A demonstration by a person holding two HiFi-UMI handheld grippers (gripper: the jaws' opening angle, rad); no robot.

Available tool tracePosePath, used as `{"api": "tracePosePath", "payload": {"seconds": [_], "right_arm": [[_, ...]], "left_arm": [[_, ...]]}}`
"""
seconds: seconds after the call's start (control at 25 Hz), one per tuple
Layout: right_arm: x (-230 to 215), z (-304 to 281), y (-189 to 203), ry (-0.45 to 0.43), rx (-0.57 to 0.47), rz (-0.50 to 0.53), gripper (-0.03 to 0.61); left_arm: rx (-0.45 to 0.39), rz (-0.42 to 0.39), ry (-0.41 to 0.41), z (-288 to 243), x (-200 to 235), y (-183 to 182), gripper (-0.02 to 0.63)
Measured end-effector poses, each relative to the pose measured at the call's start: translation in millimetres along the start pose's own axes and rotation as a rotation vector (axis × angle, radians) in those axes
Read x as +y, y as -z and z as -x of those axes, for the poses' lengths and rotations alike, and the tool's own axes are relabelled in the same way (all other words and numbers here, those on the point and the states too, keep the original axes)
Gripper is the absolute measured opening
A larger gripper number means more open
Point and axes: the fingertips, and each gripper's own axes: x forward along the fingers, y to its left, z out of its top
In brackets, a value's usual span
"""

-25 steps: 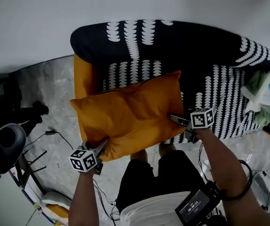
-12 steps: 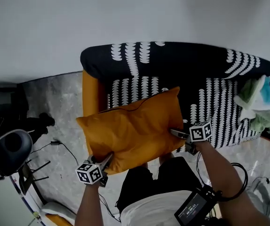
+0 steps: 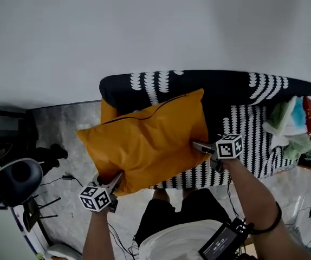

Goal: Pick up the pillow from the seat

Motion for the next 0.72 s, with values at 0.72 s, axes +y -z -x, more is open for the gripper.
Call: {"api": "tracePosePath", "payload": {"seconds": [0.72], "right_arm": [[69.3, 80.3, -99.9, -0.028, -0.18, 0.218, 0.282]], "left_arm": [[-0.207, -0.177, -0.006, 54.2, -73.9, -97.7, 0.273]]}}
